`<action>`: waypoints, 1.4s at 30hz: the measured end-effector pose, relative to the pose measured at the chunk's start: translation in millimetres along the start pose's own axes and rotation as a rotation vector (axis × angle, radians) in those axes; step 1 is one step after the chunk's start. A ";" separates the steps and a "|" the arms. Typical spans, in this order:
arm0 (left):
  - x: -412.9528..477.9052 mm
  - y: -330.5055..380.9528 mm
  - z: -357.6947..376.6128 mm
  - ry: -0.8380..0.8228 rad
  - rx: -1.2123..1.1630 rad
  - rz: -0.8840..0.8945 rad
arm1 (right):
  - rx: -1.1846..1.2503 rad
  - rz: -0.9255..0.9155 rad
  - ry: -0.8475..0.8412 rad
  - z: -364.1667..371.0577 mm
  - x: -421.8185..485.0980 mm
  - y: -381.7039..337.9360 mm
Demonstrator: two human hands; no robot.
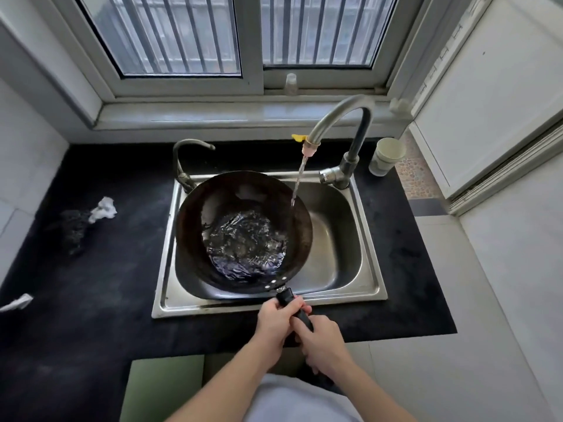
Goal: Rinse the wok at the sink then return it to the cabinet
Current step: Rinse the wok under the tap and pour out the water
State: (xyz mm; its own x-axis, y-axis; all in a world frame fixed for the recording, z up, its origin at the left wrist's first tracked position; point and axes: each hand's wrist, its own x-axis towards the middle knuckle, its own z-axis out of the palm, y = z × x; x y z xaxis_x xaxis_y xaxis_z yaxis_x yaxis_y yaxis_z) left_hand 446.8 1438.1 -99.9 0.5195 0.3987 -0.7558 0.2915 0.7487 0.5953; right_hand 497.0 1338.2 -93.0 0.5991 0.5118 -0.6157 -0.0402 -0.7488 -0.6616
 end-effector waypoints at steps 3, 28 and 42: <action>0.7 7.1 2.6 0.029 0.003 0.039 | 0.030 -0.030 -0.022 -6.5 5.4 -6.7; 8.1 -2.2 22.1 0.047 -0.006 -0.002 | -0.059 -0.032 -0.003 -25.0 12.8 7.8; 5.9 -27.0 30.2 -0.156 -0.031 -0.150 | -0.216 0.067 0.156 -29.4 -19.5 26.0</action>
State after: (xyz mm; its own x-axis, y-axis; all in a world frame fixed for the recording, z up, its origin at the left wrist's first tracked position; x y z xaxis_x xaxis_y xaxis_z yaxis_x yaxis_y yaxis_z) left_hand 466.3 1404.2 -112.2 0.5908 0.1969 -0.7824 0.3515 0.8101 0.4693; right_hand 507.7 1296.4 -85.6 0.7173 0.3995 -0.5708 0.0771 -0.8598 -0.5048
